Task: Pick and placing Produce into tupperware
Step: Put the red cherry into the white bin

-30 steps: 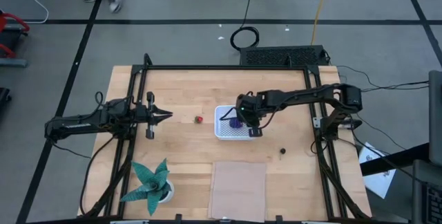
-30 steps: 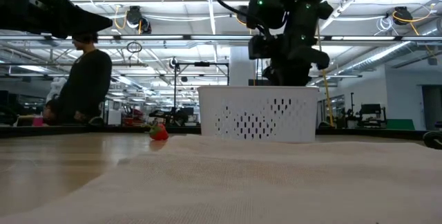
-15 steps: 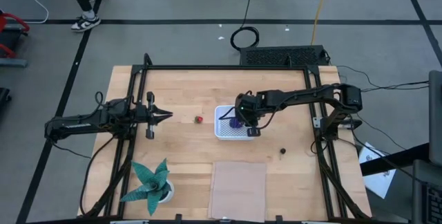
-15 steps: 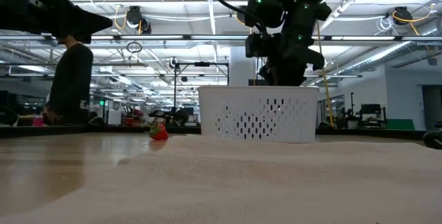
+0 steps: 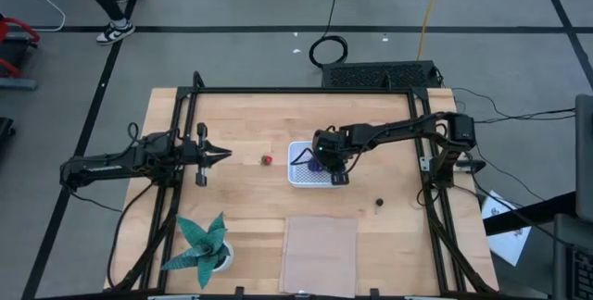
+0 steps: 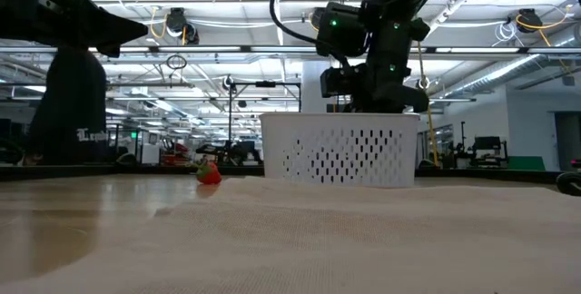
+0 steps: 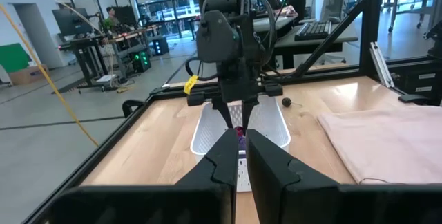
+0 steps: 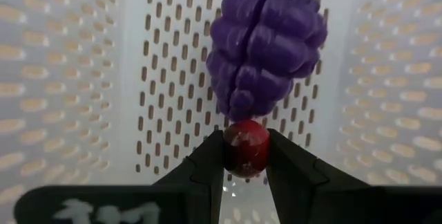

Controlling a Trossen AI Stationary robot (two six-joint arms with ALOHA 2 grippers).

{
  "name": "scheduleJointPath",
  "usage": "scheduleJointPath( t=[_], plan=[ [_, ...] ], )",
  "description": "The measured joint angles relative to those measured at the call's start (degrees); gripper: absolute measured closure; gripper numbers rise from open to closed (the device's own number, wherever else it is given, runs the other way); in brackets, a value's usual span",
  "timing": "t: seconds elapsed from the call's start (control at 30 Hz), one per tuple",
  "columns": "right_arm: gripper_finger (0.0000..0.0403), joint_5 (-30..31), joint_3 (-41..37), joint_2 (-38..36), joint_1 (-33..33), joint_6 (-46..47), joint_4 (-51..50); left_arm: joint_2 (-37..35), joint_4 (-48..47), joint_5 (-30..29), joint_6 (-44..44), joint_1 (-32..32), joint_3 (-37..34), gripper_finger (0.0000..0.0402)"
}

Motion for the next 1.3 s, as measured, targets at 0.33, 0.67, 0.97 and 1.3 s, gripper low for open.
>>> scheduleJointPath(
  t=[0.33, 0.67, 0.97, 1.3],
  plan=[
    [0.0321, -3.0, 0.0, 0.0, 0.0, 0.0, 0.2, 0.0, 0.0, 0.0, -0.1, 0.0, 0.0, 0.0369],
    [0.0321, -3.1, 0.0, 0.0, 0.0, -0.2, 1.3, 0.0, 0.0, 0.0, -0.1, 0.0, 0.0, 0.0369],
    [0.0321, -3.1, 0.0, 0.0, 0.2, 0.2, 0.5, 0.0, 0.0, 0.0, -0.3, 0.0, 0.0, 0.0369],
    [0.0321, -4.6, 0.0, 0.4, 0.9, 0.3, 1.3, 0.0, -0.1, 0.0, -0.3, 0.0, 0.0, 0.0369]
  ],
)
